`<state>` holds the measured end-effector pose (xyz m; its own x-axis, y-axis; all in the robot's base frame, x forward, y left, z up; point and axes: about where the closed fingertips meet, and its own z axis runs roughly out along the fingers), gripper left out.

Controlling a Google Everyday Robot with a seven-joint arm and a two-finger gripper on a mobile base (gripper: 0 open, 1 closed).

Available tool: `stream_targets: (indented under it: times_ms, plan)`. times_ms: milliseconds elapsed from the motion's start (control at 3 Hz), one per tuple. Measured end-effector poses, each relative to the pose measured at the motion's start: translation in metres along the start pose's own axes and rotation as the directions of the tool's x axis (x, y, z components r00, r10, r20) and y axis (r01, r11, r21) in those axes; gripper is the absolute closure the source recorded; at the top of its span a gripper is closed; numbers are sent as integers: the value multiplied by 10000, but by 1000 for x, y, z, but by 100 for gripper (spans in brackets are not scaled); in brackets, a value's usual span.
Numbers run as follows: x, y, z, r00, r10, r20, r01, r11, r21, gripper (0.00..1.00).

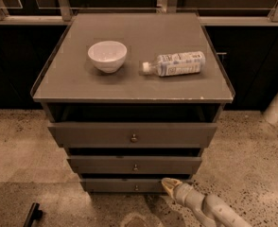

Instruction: Open bottom drawer

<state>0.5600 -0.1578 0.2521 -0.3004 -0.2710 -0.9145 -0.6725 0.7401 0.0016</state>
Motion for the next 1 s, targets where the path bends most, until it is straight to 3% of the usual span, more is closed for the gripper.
stream_targets:
  times_ms: [1000]
  plan:
    - [10, -44, 32, 9980, -618, -157, 631, 9929, 1011, 100]
